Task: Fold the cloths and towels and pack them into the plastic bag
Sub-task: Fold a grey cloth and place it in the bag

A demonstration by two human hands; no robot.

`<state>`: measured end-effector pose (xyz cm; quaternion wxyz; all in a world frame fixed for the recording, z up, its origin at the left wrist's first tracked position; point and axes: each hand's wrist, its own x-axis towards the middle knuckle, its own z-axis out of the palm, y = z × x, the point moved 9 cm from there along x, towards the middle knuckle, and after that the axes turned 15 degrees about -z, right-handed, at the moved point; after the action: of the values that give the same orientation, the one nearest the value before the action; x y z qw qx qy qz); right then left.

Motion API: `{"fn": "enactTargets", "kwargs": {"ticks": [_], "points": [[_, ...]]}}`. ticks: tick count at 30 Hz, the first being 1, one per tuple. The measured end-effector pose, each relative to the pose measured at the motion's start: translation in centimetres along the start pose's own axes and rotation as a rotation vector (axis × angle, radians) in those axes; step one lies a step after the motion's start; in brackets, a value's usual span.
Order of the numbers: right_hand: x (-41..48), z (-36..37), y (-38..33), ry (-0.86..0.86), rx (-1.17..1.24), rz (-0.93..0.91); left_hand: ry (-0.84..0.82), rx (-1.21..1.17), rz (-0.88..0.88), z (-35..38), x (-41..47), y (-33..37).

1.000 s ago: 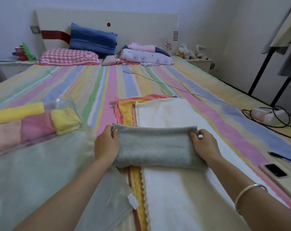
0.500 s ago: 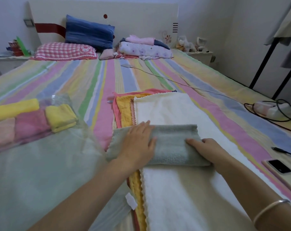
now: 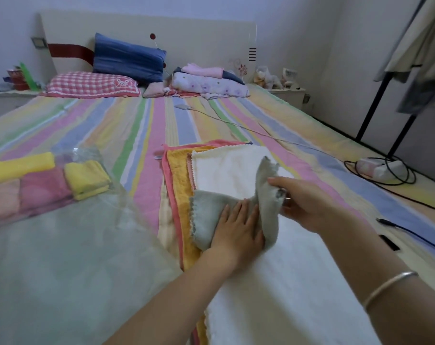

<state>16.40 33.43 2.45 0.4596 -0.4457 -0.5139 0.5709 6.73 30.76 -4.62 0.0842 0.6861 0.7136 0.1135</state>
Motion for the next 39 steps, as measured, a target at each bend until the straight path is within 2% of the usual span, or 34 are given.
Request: {"fn": "enactTargets", "kwargs": {"ticks": [2, 3, 6, 8, 9, 12, 15, 16, 18, 20, 21, 24, 28, 30, 33, 35, 37, 39], "points": [[-0.3, 3.0, -0.3, -0.058, -0.046, -0.055, 0.027, -0.422, 0.018, -2.8, -0.6, -0.6], [-0.4, 4.3, -0.4, -0.082, -0.077, -0.076, 0.086, -0.635, -0.033, -4.5, -1.0, -2.0], [-0.7, 7.9, 0.5, -0.112, -0.223, -0.11, 0.24, -1.011, -0.442, -6.8, -1.8, -9.6], [-0.7, 9.9, 1.8, -0.154, -0.358, -0.129, 0.211, -1.299, -0.708, -6.0, -2.5, -13.9], [-0.7, 10.8, 2.6, -0.186, -0.416, -0.132, 0.186, -1.371, -0.781, -5.7, -2.8, -15.2], [-0.8, 12.0, 4.8, -0.255, -0.528, -0.072, 0.113, -1.367, -0.886, -4.7, -3.6, -17.4], [-0.3, 10.8, 4.3, -0.222, -0.492, -0.117, -0.069, -1.267, -0.859, -3.7, -3.5, -17.1], [-0.1, 9.6, 3.3, -0.17, -0.551, -0.19, -0.144, -1.181, -0.831, -3.5, -3.5, -16.8], [0.2, 6.1, 1.5, 0.01, -0.851, -0.311, -0.233, -1.038, -0.745, -3.7, -3.5, -15.5], [-0.3, 3.0, 1.3, 0.131, -1.05, -0.274, -0.236, -0.969, -0.685, -3.9, -3.3, -14.6], [-0.4, 2.2, 2.5, 0.102, -1.032, -0.178, -0.221, -0.935, -0.684, -3.9, -3.1, -14.5], [-1.5, 3.2, 6.3, -0.059, -0.568, 0.093, -0.197, -0.947, -0.732, -3.7, -2.9, -14.5], [-2.9, 4.1, 6.5, -0.156, -0.192, 0.182, -0.169, -1.104, -0.669, -5.0, -4.1, -13.3], [-4.4, 4.0, 6.1, -0.213, -0.067, 0.227, -0.269, -1.217, -0.639, -5.0, -5.8, -12.1], [-7.2, 3.4, 5.6, -0.315, -0.124, 0.238, -0.499, -1.413, -0.664, -3.1, -9.6, -10.1], [-9.1, 2.9, 5.7, -0.355, -0.233, 0.235, -0.542, -1.428, -0.679, -1.7, -11.9, -9.2], [-10.2, 2.2, 6.1, -0.367, -0.408, 0.223, -0.487, -1.387, -0.677, -0.9, -13.8, -8.7], [-10.9, 1.3, 6.1, -0.313, -0.618, 0.177, -0.317, -1.271, -0.666, -1.2, -14.9, -9.0]]}}
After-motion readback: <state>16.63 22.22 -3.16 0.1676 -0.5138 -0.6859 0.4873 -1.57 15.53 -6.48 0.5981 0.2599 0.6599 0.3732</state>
